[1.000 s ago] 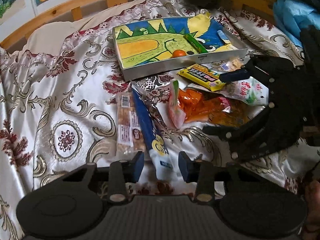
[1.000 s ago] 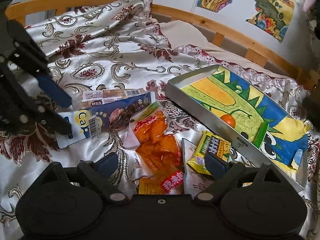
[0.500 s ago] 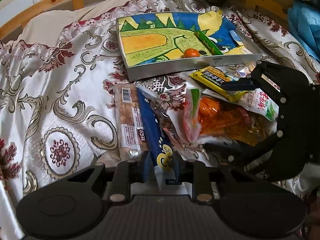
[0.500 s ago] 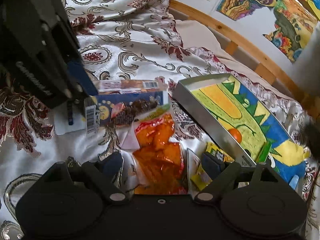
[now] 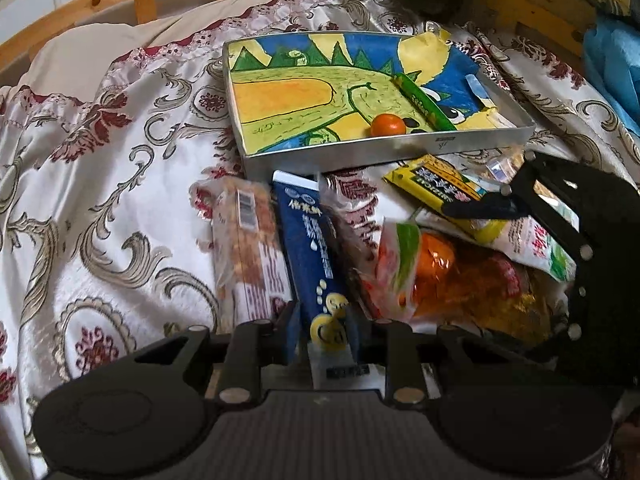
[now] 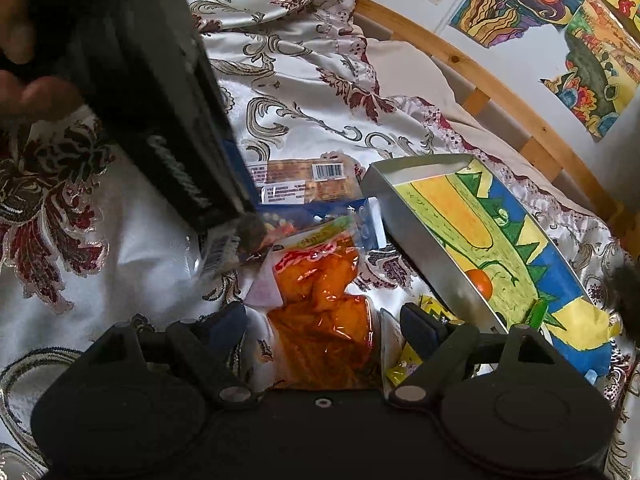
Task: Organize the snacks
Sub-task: 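Grasp the blue Ca milk stick with the left tool while the right tool grasps the orange snack bag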
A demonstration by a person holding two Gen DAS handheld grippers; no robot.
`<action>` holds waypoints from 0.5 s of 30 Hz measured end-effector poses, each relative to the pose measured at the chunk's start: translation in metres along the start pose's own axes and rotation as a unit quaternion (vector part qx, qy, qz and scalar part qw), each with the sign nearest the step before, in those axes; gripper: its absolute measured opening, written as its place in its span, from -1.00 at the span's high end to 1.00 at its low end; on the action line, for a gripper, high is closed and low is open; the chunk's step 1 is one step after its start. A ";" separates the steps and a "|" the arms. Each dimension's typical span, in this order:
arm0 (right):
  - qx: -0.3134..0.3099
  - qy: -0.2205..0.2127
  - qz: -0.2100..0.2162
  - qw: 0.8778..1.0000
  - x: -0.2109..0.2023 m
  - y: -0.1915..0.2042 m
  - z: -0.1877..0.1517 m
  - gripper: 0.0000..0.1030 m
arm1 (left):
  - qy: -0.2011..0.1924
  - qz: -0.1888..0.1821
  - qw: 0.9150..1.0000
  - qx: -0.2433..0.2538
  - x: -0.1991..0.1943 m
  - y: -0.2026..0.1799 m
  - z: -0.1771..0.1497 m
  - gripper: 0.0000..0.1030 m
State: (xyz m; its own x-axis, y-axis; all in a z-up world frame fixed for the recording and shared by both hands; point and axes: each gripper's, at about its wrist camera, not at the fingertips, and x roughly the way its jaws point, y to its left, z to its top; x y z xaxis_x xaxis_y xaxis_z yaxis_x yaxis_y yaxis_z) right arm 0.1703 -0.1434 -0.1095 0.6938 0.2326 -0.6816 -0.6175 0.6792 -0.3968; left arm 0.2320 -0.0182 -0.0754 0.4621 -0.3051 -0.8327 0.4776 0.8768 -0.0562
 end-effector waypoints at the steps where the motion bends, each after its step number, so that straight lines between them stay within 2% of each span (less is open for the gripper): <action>1: 0.001 0.000 0.001 1.000 0.001 0.000 0.000 -0.65 | 0.000 -0.004 1.000 -0.003 0.002 0.000 0.002 0.43; 5: 0.004 0.002 0.006 1.000 0.002 0.000 0.000 -0.64 | 0.003 0.000 1.000 -0.014 0.014 0.002 0.006 0.24; 10: 0.012 0.007 0.013 1.000 0.004 -0.001 -0.001 -0.64 | 0.001 -0.004 0.999 -0.042 0.024 0.007 0.011 0.24; 15: 0.029 0.012 0.023 0.999 0.008 -0.006 -0.002 -0.58 | 0.000 0.006 0.999 -0.031 0.026 0.003 0.010 0.28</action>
State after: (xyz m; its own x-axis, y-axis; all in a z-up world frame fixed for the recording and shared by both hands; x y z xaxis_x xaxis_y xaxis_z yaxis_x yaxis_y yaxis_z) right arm 0.1784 -0.1469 -0.1141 0.6557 0.2484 -0.7130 -0.6258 0.7071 -0.3292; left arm 0.2528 -0.0274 -0.0913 0.4673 -0.2935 -0.8340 0.4242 0.9020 -0.0797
